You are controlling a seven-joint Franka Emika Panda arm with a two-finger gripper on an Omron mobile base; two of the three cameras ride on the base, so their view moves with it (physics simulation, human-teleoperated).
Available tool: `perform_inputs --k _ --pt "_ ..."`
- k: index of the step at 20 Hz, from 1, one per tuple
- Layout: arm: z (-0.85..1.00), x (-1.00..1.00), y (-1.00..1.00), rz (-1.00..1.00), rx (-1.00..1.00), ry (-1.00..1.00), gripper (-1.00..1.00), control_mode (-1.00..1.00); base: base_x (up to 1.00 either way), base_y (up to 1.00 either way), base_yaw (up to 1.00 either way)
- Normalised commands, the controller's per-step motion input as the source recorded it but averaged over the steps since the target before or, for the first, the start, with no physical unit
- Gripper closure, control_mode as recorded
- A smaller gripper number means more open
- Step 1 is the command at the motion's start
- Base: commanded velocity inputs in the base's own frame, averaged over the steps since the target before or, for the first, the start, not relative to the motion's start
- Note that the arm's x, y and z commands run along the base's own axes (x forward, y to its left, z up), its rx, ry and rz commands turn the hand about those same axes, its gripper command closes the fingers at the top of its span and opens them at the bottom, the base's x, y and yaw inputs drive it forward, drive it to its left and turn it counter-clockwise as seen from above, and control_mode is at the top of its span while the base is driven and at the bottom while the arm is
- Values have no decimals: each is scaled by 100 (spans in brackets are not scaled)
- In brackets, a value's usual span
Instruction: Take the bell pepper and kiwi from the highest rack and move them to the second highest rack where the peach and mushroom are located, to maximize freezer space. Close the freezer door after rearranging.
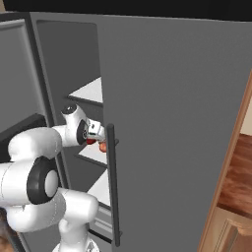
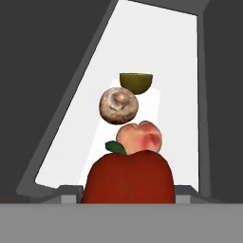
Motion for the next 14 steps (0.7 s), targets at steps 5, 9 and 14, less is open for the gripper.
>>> perform_inputs --k 5,9,14 --pt "-36 73 -7 5 0 0 100 -100 0 0 0" --pt "-26 79 0 0 0 1 100 -100 0 0 0" --pt "-34 65 0 0 -1 14 100 -100 0 0 0"
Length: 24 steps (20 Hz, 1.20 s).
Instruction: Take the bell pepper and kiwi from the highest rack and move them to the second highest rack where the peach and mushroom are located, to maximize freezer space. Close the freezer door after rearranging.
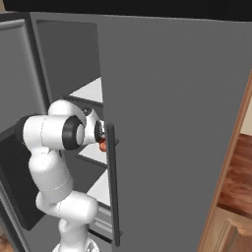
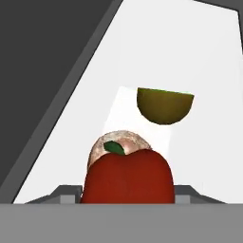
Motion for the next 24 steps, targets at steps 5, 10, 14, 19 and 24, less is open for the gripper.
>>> perform_inputs --k 5,10,14,19,24 --pt "-48 64 0 0 -4 12 100 -100 0 0 0" --pt "-50 47 0 2 -8 11 100 -100 0 0 0" --pt "-55 16 1 0 -19 9 -100 -100 0 0 0" --pt "-45 0 0 0 -11 7 -100 -100 0 0 0" --pt "-13 -5 4 0 -1 12 -100 -100 0 0 0"
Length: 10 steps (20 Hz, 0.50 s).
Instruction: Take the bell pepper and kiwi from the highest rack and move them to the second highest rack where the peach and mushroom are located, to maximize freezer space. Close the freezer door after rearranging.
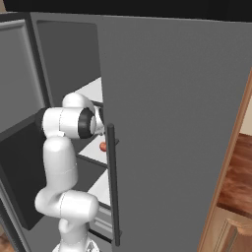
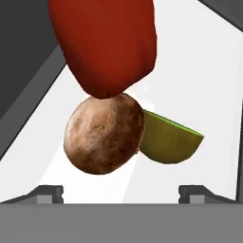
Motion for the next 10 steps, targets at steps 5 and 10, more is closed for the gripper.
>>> perform_inputs --k 5,10 --pt "17 -34 4 0 0 5 -100 -100 0 0 0" --pt "31 -49 0 0 1 0 -100 -100 0 0 0"
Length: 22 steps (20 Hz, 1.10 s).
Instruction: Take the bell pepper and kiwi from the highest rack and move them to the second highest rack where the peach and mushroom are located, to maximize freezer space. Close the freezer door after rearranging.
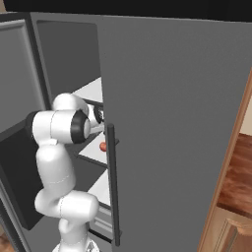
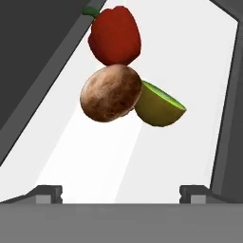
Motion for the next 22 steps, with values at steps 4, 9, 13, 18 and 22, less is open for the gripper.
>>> perform_inputs --k 4,9,13,18,22 --pt "4 -59 0 0 0 -2 -100 -100 0 0 0" --pt "0 -59 0 0 0 -2 -100 -100 0 0 0" --pt "3 -61 0 1 0 0 -100 -100 0 0 0" --pt "0 -58 0 3 0 0 -100 -100 0 0 0" --pt "20 -69 0 0 7 0 -100 -100 0 0 0"
